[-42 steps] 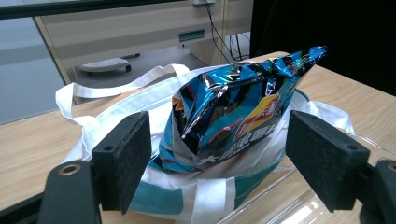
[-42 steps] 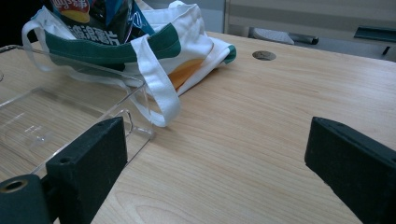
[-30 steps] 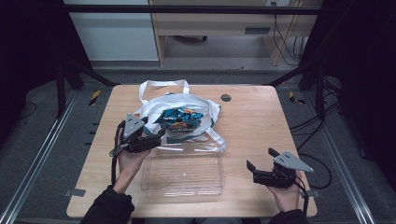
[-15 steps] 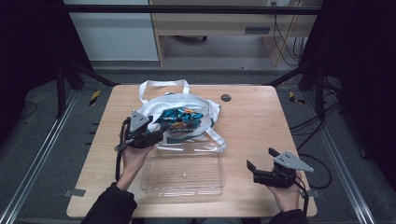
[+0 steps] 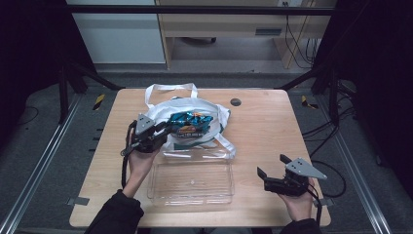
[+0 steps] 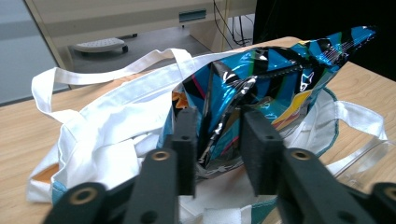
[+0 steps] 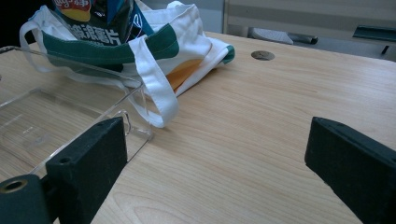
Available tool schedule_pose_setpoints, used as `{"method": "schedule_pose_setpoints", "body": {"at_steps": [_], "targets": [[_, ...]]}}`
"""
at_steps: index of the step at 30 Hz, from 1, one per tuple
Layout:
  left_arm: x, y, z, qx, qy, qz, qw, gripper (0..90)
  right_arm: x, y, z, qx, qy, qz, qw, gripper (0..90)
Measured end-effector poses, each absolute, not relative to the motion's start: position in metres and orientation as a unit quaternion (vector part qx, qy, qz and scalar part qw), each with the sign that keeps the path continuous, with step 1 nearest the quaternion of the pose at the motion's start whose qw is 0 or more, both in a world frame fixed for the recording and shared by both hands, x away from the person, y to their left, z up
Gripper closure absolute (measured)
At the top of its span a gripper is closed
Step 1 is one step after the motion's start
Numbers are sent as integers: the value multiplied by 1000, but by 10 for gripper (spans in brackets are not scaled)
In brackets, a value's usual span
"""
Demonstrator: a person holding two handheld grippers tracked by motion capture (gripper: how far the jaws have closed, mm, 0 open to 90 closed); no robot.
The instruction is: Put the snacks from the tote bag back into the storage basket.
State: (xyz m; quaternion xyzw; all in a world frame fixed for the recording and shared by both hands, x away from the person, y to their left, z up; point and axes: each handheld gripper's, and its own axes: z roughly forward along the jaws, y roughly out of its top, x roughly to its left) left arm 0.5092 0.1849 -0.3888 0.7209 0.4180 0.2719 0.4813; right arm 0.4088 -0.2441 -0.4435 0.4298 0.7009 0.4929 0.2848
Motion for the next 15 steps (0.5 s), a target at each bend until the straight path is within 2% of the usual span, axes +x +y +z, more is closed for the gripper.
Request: {"method": "schedule_pose_setpoints", "body": {"at_steps": [8, 15], "targets": [[508, 184, -388, 721, 422, 264, 482, 845, 409, -244, -444, 429, 701, 492, 286, 60], [502, 183, -385, 719, 411, 267, 492, 887, 408, -245, -443, 430, 701, 493, 285, 60]]}}
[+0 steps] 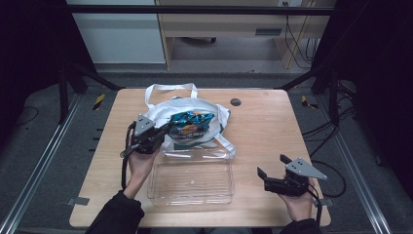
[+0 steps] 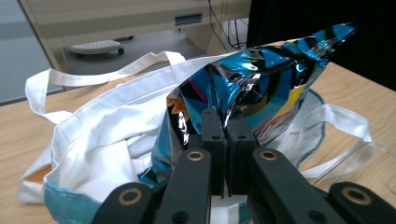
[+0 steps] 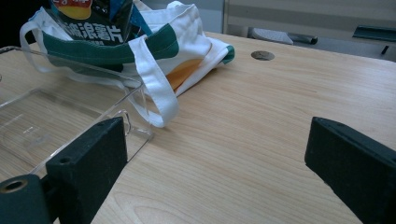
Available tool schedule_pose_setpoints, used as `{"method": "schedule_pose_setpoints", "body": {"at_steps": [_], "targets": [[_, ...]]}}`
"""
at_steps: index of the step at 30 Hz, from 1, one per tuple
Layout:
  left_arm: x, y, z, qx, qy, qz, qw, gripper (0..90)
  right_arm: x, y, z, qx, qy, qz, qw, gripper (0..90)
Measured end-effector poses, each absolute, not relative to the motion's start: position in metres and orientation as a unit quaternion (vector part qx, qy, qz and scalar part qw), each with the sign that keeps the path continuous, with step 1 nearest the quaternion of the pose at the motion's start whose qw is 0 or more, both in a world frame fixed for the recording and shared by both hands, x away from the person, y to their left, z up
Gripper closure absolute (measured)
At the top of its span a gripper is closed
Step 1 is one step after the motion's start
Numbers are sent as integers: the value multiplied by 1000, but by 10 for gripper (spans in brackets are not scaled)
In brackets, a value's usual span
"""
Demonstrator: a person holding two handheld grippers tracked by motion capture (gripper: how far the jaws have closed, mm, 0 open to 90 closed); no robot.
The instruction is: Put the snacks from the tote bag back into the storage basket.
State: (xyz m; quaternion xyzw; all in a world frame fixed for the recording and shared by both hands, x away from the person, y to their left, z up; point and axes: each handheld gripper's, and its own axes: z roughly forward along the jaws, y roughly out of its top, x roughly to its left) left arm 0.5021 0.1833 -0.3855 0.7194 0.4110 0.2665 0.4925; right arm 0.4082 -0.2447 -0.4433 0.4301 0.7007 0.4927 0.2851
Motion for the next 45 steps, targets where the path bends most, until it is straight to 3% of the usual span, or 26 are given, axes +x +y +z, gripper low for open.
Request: {"method": "schedule_pose_setpoints", "body": {"at_steps": [28, 45], "targets": [[469, 198, -341, 669, 361, 288, 582, 900, 407, -245, -444, 429, 701, 491, 287, 60], [442, 200, -309, 635, 336, 274, 640, 900, 407, -245, -444, 430, 700, 494, 286, 60]]}}
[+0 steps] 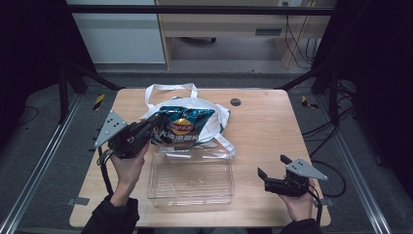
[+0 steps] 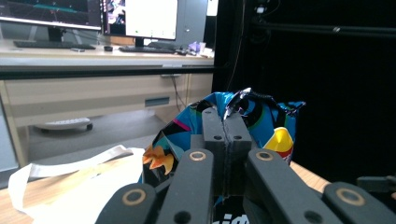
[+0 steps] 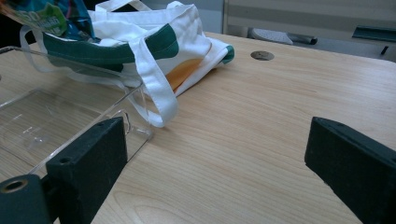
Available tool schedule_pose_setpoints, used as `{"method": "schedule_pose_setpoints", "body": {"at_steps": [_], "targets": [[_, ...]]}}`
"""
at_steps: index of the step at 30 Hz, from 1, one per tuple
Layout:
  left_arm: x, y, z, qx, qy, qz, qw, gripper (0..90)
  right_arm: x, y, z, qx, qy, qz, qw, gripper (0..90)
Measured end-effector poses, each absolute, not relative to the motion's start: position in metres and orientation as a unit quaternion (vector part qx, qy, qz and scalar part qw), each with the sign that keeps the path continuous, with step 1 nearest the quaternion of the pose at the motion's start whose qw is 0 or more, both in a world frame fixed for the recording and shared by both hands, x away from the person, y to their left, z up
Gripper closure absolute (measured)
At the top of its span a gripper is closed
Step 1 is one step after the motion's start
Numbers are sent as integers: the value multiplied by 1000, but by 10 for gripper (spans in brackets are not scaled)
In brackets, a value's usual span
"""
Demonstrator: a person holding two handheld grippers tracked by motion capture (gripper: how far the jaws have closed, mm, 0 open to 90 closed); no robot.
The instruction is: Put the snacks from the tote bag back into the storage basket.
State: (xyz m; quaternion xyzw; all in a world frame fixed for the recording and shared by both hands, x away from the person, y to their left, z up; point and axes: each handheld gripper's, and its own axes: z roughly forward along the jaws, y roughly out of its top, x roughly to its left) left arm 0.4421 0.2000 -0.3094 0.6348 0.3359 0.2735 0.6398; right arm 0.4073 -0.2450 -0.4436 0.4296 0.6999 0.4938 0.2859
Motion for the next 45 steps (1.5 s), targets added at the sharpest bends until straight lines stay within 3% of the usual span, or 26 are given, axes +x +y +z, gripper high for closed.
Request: {"method": "schedule_pose_setpoints", "body": {"at_steps": [20, 45], "targets": [[413, 200, -286, 616, 305, 275, 672, 900, 407, -246, -444, 431, 699, 494, 286, 61], [384, 190, -289, 630, 290, 265, 670, 900, 405, -246, -443, 431, 700, 491, 289, 61]]}}
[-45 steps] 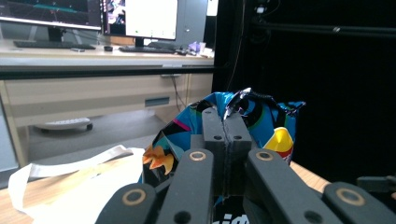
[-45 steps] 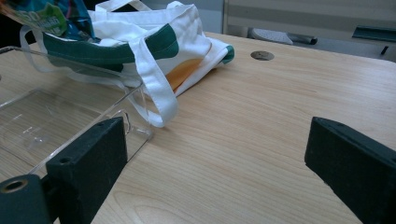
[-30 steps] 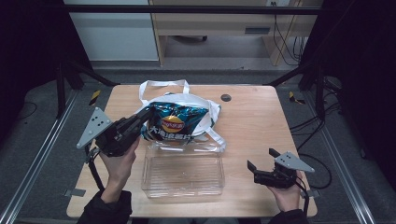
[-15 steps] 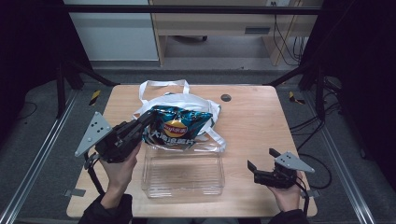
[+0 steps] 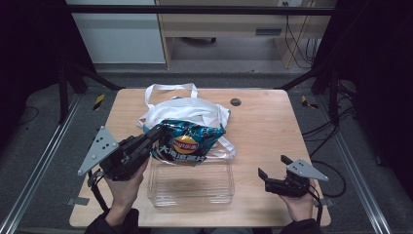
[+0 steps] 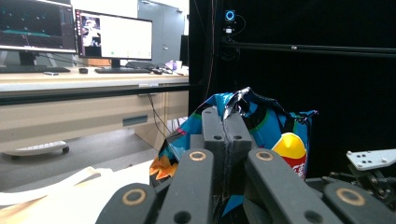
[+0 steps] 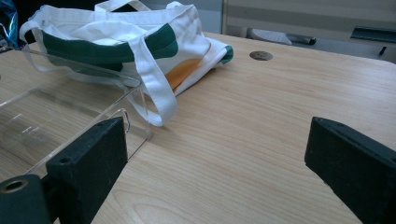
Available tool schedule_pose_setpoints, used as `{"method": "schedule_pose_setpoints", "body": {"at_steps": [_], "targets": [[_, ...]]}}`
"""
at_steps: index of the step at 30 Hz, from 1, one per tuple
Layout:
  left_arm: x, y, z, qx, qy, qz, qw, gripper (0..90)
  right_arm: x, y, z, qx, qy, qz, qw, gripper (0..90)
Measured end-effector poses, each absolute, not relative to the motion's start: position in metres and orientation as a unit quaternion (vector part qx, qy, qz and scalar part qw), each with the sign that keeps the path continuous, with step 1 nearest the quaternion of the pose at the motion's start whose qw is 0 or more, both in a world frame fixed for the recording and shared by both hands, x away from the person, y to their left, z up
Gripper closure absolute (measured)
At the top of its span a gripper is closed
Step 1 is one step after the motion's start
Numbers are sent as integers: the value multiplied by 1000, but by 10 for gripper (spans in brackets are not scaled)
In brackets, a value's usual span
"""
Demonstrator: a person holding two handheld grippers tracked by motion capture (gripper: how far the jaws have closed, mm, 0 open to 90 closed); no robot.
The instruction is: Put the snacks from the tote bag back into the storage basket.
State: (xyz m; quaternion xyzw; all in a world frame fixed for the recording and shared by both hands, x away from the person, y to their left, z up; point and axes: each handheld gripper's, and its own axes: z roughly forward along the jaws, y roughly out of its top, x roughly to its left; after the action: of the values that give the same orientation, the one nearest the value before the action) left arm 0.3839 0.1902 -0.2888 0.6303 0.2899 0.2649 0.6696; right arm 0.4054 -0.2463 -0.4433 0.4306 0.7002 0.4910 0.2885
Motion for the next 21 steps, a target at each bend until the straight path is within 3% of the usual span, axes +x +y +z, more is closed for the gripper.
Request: {"method": "schedule_pose_setpoints", "body": {"at_steps": [19, 20, 21], "targets": [[379, 180, -336, 674, 318, 234, 625, 900, 404, -246, -443, 428, 701, 492, 288, 62], [383, 181, -338, 675, 309, 255, 620, 900, 404, -246, -443, 428, 701, 492, 288, 62], [381, 179, -342, 677, 321, 232, 620, 900, 404, -246, -443, 427, 701, 493, 288, 61]]}}
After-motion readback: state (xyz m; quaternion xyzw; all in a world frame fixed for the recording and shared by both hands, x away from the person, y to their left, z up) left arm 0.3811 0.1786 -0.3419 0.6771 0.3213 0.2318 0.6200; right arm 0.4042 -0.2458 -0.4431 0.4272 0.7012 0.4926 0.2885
